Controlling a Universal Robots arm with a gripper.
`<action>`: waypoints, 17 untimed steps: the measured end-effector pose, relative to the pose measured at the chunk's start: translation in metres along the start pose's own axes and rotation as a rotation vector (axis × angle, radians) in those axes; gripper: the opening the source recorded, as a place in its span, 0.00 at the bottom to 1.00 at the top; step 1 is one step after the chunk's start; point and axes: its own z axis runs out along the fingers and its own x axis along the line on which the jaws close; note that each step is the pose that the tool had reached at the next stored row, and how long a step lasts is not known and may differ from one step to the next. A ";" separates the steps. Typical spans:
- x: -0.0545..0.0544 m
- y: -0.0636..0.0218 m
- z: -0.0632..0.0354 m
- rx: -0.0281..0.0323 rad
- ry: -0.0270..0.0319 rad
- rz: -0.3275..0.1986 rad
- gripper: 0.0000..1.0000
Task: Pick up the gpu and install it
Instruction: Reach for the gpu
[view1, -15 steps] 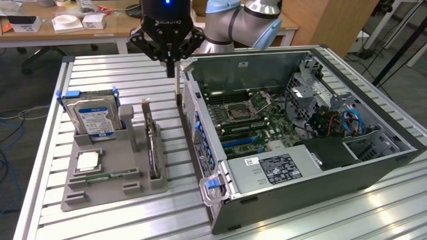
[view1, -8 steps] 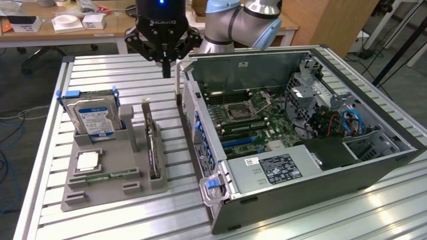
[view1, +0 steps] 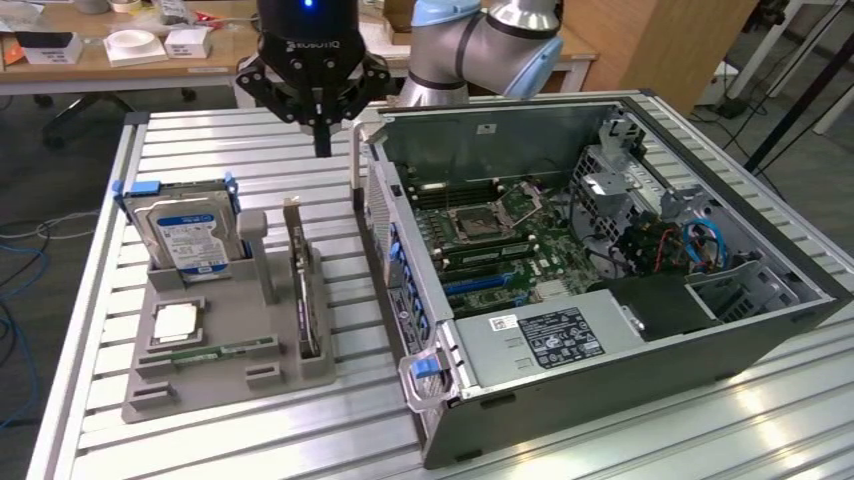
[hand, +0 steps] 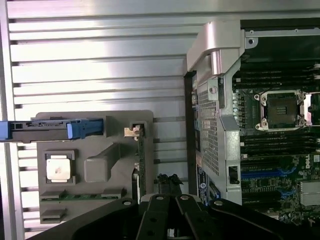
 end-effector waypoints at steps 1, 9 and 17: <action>0.001 -0.0001 0.0000 0.0000 0.0000 0.000 0.11; 0.010 -0.0008 -0.0003 0.0000 0.0000 0.000 0.11; 0.019 -0.0014 -0.0005 0.0000 0.0000 0.000 0.11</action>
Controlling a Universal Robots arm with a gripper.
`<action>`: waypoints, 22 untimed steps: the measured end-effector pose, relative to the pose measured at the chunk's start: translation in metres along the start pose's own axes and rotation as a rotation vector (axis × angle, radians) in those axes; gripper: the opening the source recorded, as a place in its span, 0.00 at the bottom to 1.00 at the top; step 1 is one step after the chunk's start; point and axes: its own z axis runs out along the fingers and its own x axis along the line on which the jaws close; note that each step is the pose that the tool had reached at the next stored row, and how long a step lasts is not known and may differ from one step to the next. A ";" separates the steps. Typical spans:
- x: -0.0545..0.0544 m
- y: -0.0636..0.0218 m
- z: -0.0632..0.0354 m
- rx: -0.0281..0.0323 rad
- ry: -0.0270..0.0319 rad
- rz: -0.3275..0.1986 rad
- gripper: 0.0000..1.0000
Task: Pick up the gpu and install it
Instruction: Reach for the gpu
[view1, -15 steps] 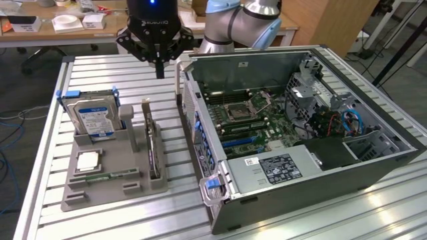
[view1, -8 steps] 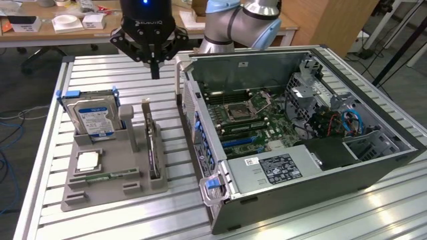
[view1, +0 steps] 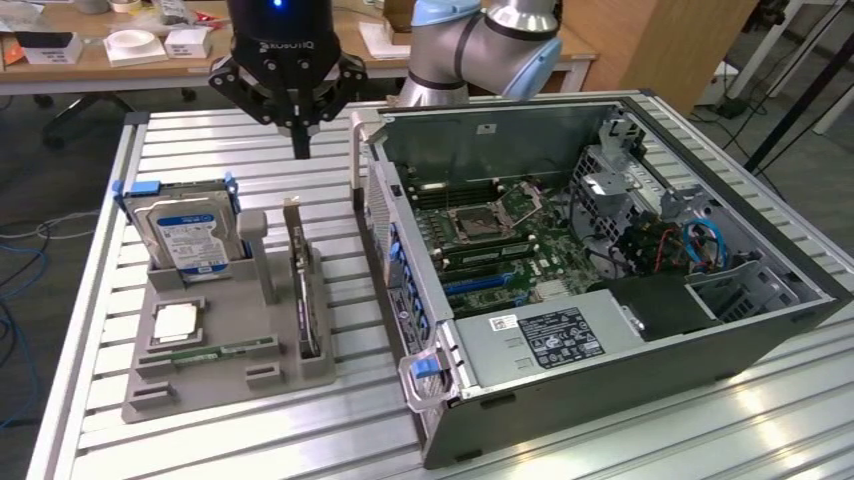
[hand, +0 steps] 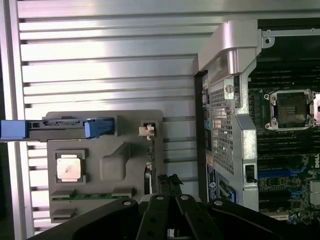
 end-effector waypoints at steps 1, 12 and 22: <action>0.001 -0.0001 0.0000 0.0000 0.0000 0.000 0.11; 0.006 -0.0005 -0.0002 0.0000 0.0000 0.000 0.11; 0.011 -0.0013 -0.0003 0.0000 0.0000 0.000 0.11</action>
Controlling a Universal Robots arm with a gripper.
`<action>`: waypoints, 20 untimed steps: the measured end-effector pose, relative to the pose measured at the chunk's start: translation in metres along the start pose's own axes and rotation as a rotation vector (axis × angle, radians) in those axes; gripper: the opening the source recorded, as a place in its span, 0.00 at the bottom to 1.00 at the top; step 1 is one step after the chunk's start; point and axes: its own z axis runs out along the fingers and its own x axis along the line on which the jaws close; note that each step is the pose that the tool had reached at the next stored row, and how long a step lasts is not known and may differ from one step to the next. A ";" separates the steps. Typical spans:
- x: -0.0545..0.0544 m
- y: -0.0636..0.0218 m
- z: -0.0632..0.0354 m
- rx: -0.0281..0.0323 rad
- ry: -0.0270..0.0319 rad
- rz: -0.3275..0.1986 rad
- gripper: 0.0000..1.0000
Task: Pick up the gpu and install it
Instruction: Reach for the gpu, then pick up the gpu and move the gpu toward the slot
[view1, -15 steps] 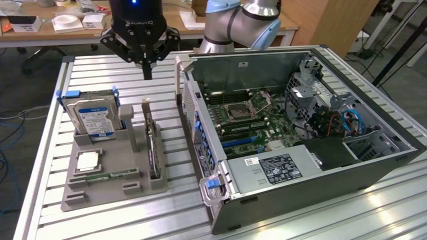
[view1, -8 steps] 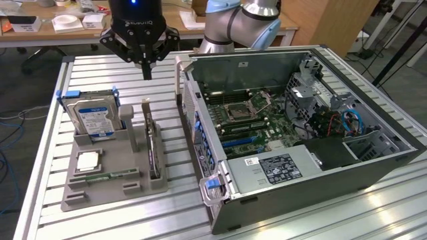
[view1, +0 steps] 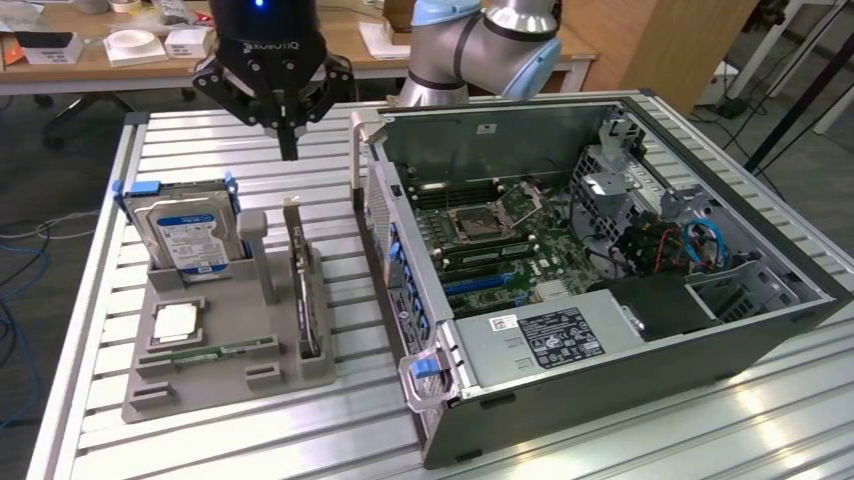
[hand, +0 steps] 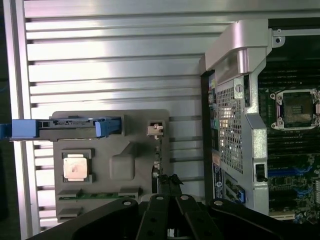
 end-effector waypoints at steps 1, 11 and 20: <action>0.000 -0.0006 0.0000 0.0000 0.0000 0.000 0.11; 0.000 -0.0025 -0.0001 0.0000 0.0000 0.000 0.11; 0.000 -0.0025 -0.0001 0.0000 0.0000 0.000 0.16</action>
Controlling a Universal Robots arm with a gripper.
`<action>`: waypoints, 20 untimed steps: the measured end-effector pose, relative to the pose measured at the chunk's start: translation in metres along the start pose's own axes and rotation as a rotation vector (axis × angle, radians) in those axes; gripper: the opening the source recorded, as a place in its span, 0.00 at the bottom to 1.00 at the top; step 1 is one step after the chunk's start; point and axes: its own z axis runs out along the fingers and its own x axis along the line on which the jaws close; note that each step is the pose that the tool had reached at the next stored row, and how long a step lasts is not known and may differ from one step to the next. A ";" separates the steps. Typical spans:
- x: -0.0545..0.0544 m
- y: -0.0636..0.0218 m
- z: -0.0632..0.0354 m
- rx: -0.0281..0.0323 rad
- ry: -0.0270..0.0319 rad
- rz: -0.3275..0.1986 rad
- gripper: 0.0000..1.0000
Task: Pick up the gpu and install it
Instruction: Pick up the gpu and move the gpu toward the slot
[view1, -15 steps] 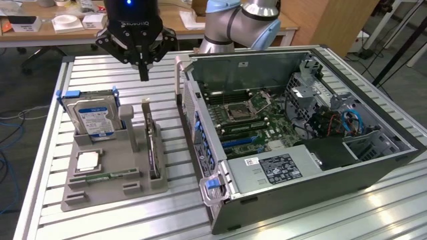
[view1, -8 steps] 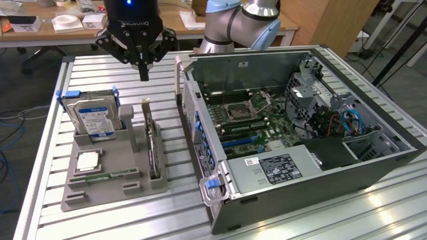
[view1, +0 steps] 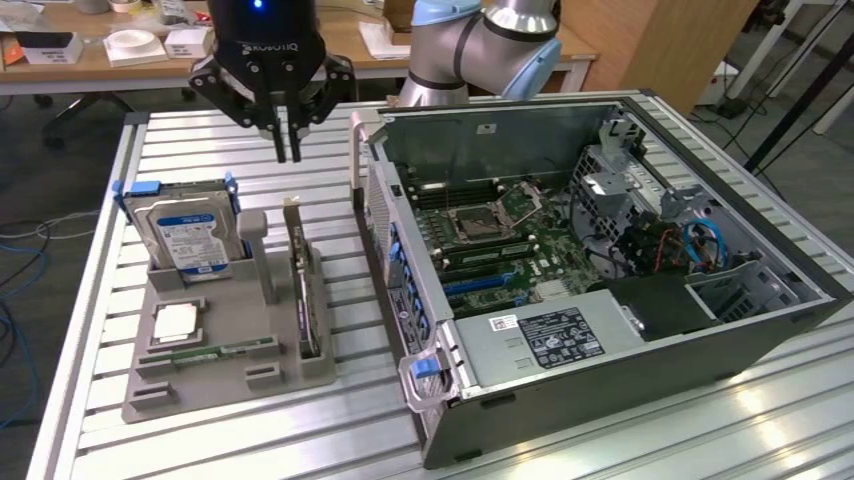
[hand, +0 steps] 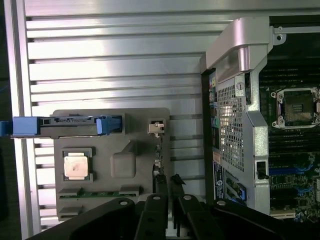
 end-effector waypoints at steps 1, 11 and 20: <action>0.000 0.0000 0.0000 0.0000 0.0001 0.000 0.16; 0.000 0.0000 0.0000 0.0000 0.0000 0.000 0.58; 0.000 0.0000 0.0000 0.0000 0.0000 0.000 0.76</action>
